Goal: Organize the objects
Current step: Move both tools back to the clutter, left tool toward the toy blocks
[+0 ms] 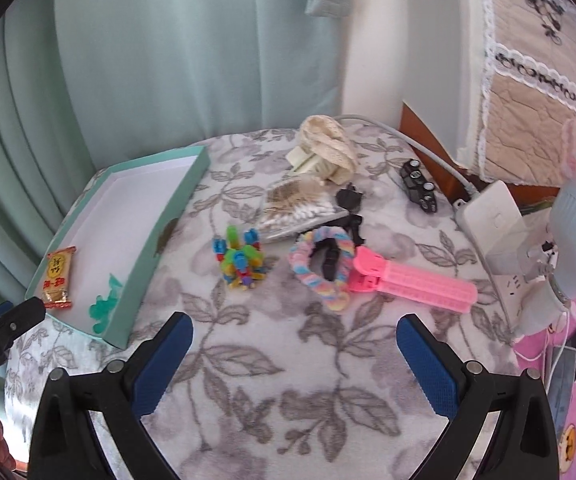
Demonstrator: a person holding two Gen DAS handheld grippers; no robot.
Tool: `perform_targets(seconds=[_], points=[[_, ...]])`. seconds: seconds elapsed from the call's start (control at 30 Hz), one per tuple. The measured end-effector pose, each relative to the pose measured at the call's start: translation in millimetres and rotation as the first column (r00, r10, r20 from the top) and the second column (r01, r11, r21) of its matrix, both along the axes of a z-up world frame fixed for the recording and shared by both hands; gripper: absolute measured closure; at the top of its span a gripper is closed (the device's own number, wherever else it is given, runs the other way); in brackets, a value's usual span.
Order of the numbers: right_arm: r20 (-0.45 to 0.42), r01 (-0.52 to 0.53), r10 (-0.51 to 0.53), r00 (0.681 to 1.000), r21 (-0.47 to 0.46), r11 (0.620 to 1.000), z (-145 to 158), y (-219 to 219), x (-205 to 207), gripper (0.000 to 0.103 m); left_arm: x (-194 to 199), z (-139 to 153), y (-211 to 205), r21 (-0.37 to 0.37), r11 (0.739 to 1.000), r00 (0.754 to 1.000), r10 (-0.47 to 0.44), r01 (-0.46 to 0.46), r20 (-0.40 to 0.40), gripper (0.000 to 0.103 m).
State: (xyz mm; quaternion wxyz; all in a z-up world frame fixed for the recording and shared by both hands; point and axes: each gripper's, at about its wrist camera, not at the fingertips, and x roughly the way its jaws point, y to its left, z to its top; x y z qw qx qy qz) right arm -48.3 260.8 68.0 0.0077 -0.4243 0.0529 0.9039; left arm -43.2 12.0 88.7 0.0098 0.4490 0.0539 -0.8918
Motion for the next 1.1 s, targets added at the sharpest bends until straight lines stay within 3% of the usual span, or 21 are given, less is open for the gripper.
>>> perform_targets(seconds=[0.23,0.6,0.73,0.77,1.1], points=[[0.006,0.050,-0.050,0.999,-0.002,0.999,-8,24,-5,0.001,-15,-1,33,0.034,0.996,0.997,-0.078,0.077,0.023,0.009],[0.025,0.031,-0.032,0.999,0.029,0.999,-23,21,-17,0.028,-48,-4,88,0.067,0.970,0.971,-0.234,0.232,0.036,0.009],[0.021,0.028,-0.029,0.999,0.036,0.999,-23,20,-23,0.040,-61,-9,108,0.079,0.955,0.956,-0.290,0.286,0.045,0.014],[0.021,0.026,-0.027,0.999,0.037,0.999,-24,19,-24,0.044,-65,-11,112,0.082,0.952,0.952,-0.301,0.296,0.049,0.019],[0.029,0.002,-0.003,1.000,0.035,0.999,-28,16,-31,0.067,-90,-30,138,0.100,0.932,0.929,-0.358,0.349,0.091,0.021]])
